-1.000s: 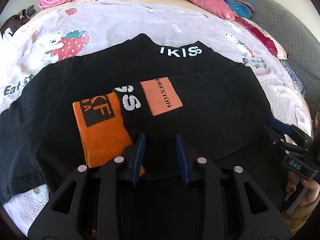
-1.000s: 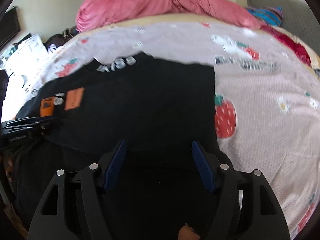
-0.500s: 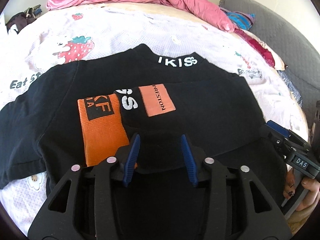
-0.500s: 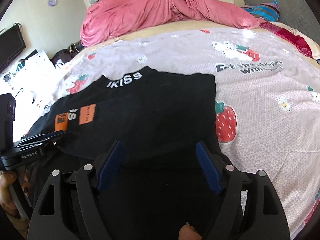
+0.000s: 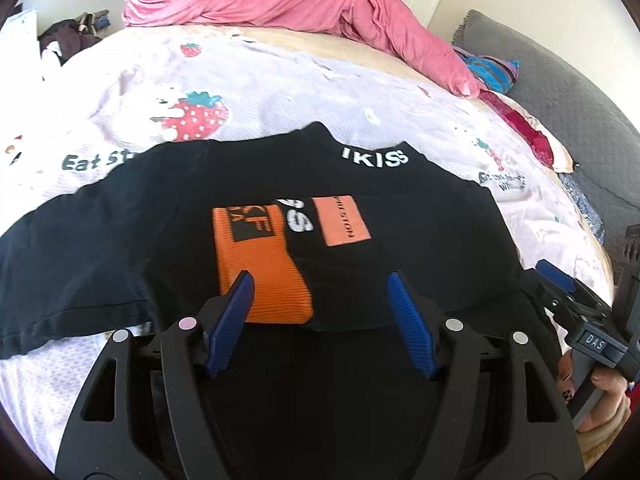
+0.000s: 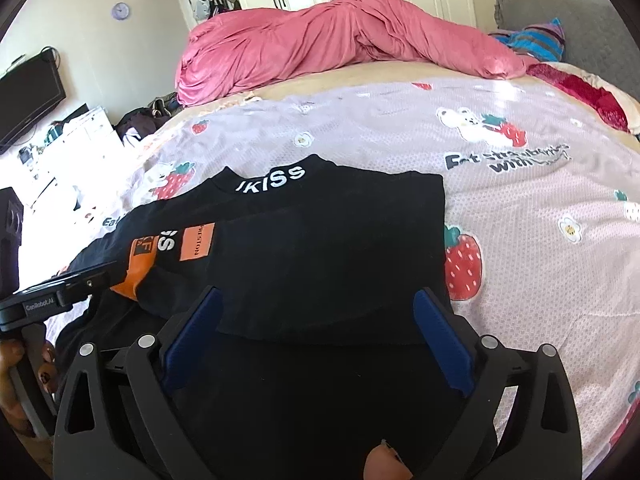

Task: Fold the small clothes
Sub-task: 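Move the left tool to the other sleeve's orange cuff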

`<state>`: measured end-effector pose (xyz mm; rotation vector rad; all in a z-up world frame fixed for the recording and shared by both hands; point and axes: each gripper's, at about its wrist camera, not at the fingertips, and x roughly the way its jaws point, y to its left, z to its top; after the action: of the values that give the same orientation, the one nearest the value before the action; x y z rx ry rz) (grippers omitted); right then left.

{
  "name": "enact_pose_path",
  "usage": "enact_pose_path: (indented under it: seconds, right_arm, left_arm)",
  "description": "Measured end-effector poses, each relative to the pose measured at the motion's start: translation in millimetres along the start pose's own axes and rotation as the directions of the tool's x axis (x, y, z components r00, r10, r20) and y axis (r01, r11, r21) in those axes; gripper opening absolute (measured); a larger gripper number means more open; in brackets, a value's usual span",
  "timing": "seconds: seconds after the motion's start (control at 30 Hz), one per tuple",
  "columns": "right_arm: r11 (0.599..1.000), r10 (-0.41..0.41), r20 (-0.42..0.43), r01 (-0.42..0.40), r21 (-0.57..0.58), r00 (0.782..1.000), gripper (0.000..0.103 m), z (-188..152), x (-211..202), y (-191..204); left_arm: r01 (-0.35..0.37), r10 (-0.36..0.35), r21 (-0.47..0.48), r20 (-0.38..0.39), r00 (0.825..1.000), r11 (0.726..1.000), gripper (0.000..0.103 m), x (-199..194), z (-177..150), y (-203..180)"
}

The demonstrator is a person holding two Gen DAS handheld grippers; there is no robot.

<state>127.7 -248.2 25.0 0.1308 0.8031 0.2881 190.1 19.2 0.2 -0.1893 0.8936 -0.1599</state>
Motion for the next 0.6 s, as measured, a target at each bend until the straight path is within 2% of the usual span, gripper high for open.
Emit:
enact_pose_path:
  seconds: [0.1, 0.13, 0.2, 0.23, 0.6]
  right_arm:
    - [1.000, 0.005, 0.011, -0.005, -0.005, 1.000, 0.098, 0, -1, 3]
    - [1.000, 0.009, 0.017, -0.009, -0.008, 1.000, 0.098, 0, -2, 5]
    - [1.000, 0.018, 0.029, -0.018, -0.018, 0.999, 0.098, 0, -4, 8]
    - [0.999, 0.025, 0.037, -0.024, -0.024, 0.999, 0.098, 1, -5, 10]
    - [0.990, 0.049, 0.072, -0.038, -0.138, 0.996, 0.099, -5, -10, 48]
  left_arm:
    - [-0.009, 0.010, -0.016, 0.010, 1.000, 1.000, 0.073, -4, -1, 5]
    - [-0.021, 0.021, -0.020, 0.022, 1.000, 1.000, 0.074, -8, -1, 7]
    - [-0.041, 0.043, -0.029, 0.043, 0.998, 0.999, 0.085, -15, -2, 12]
    - [-0.058, 0.061, -0.042, 0.059, 0.996, 0.997, 0.087, -21, -4, 17]
    - [-0.171, 0.189, -0.147, 0.122, 0.974, 0.974, 0.087, -61, -21, 60]
